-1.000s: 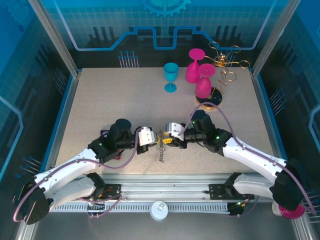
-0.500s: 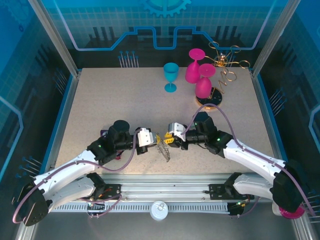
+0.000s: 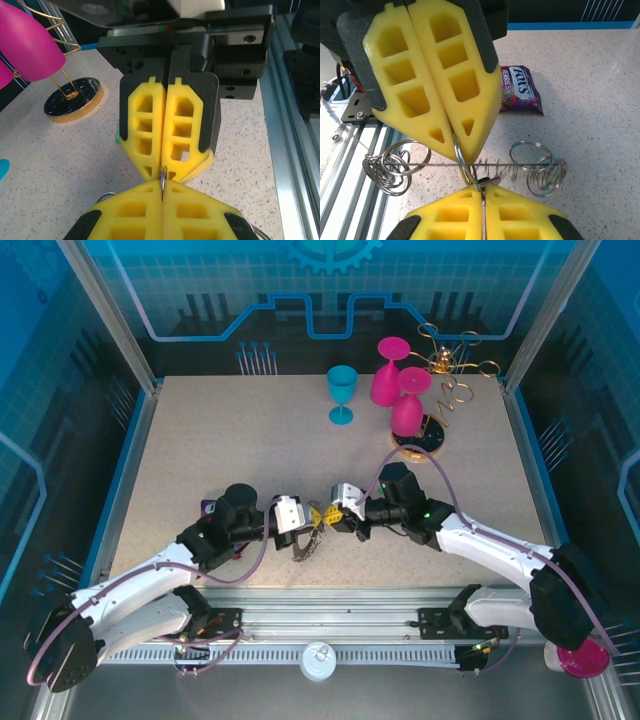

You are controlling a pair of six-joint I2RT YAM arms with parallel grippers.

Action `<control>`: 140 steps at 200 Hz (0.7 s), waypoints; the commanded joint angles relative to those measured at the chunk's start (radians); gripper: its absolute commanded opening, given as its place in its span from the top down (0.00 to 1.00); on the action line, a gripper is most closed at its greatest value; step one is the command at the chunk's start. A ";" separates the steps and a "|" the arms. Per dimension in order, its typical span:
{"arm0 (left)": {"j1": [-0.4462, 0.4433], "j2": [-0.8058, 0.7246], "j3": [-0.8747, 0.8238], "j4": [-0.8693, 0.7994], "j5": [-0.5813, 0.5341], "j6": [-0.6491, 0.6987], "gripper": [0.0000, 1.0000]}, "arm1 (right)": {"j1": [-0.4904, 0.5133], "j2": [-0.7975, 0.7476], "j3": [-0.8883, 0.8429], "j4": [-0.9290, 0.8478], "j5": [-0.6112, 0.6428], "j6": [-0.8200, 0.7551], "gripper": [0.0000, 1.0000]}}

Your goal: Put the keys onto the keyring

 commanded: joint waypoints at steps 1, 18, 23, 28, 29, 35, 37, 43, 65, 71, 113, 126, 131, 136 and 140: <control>-0.002 0.002 -0.009 0.192 0.066 -0.065 1.00 | 0.002 0.002 0.010 0.087 -0.034 0.040 0.85; -0.003 0.004 -0.029 0.221 0.053 -0.080 1.00 | -0.005 -0.025 -0.013 0.108 -0.020 0.047 0.78; -0.003 0.005 -0.033 0.224 0.051 -0.082 1.00 | -0.008 -0.036 -0.020 0.114 -0.018 0.046 0.77; -0.004 0.007 -0.037 0.227 0.049 -0.084 1.00 | -0.010 -0.046 -0.028 0.119 -0.013 0.044 0.76; -0.003 0.007 -0.038 0.227 0.048 -0.084 1.00 | -0.013 -0.049 -0.031 0.123 -0.012 0.043 0.76; -0.002 0.008 -0.041 0.229 0.048 -0.087 1.00 | -0.014 -0.061 -0.041 0.134 -0.007 0.040 0.76; -0.002 0.009 -0.042 0.229 0.048 -0.087 1.00 | -0.015 -0.064 -0.045 0.137 -0.005 0.039 0.76; -0.003 0.011 -0.044 0.229 0.047 -0.090 1.00 | -0.016 -0.075 -0.055 0.147 0.001 0.037 0.75; -0.001 0.014 -0.048 0.227 0.046 -0.092 1.00 | -0.020 -0.102 -0.070 0.154 -0.001 0.023 0.75; -0.002 0.014 -0.048 0.228 0.046 -0.092 1.00 | -0.021 -0.105 -0.069 0.153 -0.005 0.021 0.75; -0.001 0.016 -0.046 0.221 0.049 -0.092 1.00 | -0.020 -0.101 -0.066 0.154 -0.021 0.020 0.77; -0.002 0.014 -0.046 0.221 0.050 -0.092 1.00 | -0.020 -0.101 -0.064 0.154 -0.022 0.018 0.81; -0.001 0.015 -0.046 0.222 0.052 -0.093 1.00 | -0.021 -0.100 -0.062 0.154 -0.023 0.017 0.82; -0.002 0.013 -0.045 0.223 0.054 -0.093 1.00 | -0.020 -0.099 -0.061 0.152 -0.024 0.017 0.85; -0.001 0.013 -0.044 0.223 0.055 -0.095 1.00 | -0.021 -0.098 -0.060 0.150 -0.026 0.018 0.86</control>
